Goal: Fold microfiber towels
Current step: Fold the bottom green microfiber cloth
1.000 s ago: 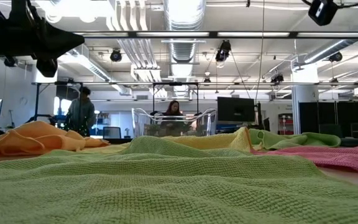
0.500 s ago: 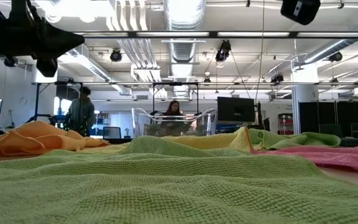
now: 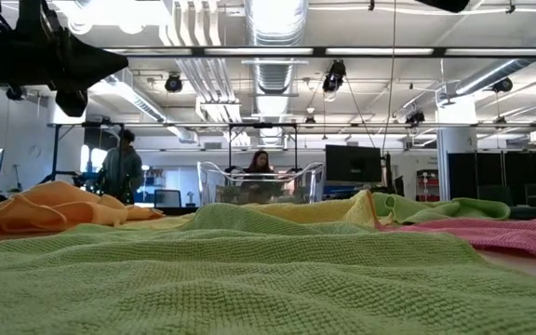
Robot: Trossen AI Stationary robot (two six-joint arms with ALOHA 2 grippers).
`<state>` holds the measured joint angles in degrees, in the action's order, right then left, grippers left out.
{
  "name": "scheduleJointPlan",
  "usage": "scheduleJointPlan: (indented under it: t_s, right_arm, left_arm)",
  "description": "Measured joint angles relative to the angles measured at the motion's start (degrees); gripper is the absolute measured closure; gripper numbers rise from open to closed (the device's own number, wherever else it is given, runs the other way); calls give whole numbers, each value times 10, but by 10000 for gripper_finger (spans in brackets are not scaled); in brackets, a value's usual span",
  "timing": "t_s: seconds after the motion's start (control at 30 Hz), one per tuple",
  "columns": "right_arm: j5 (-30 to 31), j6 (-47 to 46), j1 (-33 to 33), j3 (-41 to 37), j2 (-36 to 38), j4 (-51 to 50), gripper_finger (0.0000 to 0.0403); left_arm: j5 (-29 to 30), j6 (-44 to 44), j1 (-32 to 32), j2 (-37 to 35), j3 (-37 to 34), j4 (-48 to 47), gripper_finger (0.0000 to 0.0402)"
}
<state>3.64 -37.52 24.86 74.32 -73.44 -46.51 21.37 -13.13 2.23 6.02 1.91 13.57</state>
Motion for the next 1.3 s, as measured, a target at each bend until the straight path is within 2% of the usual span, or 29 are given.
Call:
scheduleJointPlan:
  t_s: [0.23, 0.67, 0.83, 1.0, 1.3]
  right_arm:
    - [-12, -31, 8, 25, -57, -3, 275]
    - [-114, -24, 31, 60, -177, 7, 271]
    - [-116, -13, 54, 71, -211, 13, 242]
    - [-116, 32, 82, 79, -242, 59, 214]
    - [-111, 82, 114, 78, -305, 150, 217]
  left_arm:
    - [0, 0, 0, 12, 0, 1, 402]
    - [-1, -17, 0, 21, 0, 2, 402]
    - [-1, -31, 0, 25, 0, 1, 402]
    - [-1, -30, 0, 26, 0, 0, 402]
    - [-1, -30, 0, 26, 0, 0, 402]
